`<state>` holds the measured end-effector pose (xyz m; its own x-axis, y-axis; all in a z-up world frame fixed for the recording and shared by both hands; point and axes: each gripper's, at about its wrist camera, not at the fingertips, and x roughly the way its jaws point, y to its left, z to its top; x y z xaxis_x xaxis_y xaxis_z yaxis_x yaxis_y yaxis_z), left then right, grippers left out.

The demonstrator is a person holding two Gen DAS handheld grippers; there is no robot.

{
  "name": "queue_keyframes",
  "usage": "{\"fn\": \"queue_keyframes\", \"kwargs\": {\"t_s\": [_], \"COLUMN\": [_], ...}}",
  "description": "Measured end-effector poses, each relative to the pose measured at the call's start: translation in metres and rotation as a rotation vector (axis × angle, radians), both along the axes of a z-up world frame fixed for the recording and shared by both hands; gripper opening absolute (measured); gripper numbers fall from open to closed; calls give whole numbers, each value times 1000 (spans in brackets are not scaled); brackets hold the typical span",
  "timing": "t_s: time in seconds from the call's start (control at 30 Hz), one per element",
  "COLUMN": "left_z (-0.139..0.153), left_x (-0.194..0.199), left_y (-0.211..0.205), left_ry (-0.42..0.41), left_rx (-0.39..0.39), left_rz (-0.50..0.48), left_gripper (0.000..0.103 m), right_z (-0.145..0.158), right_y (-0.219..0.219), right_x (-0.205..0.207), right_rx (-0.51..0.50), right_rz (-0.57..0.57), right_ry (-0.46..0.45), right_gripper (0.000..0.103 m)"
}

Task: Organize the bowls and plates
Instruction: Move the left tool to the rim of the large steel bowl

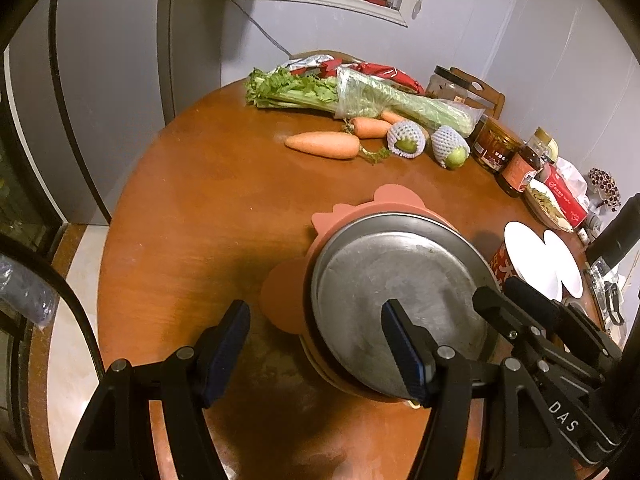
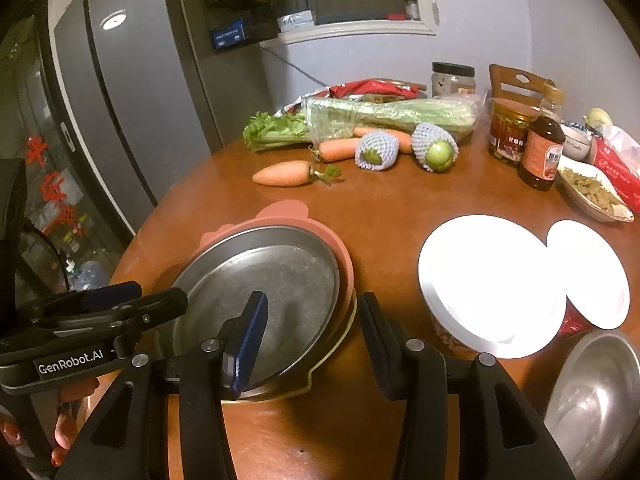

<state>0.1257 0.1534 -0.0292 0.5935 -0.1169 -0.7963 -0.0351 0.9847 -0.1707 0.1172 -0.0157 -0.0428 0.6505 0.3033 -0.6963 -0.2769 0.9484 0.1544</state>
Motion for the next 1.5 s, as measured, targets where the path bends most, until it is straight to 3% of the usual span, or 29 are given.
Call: {"fn": "queue_keyframes", "kwargs": {"t_s": [0.7,1.07,1.5], "left_z": [44,70,81], "left_x": [-36,-55,-70], "left_y": [-32,-75,-138], "left_ry": [-89,-145,-184], "left_rx": [67,96,103], "left_rz": [-12,-65,-146], "left_gripper": [68,68,68], "right_z": [41,72,84], "right_y": [-22,-67,-131], "right_x": [-36,-66,-92], "right_rx": [17,21,-4], "right_rz": [3,-54,-136], "right_ry": [-106,-196,-231], "right_gripper": [59,62,63]}}
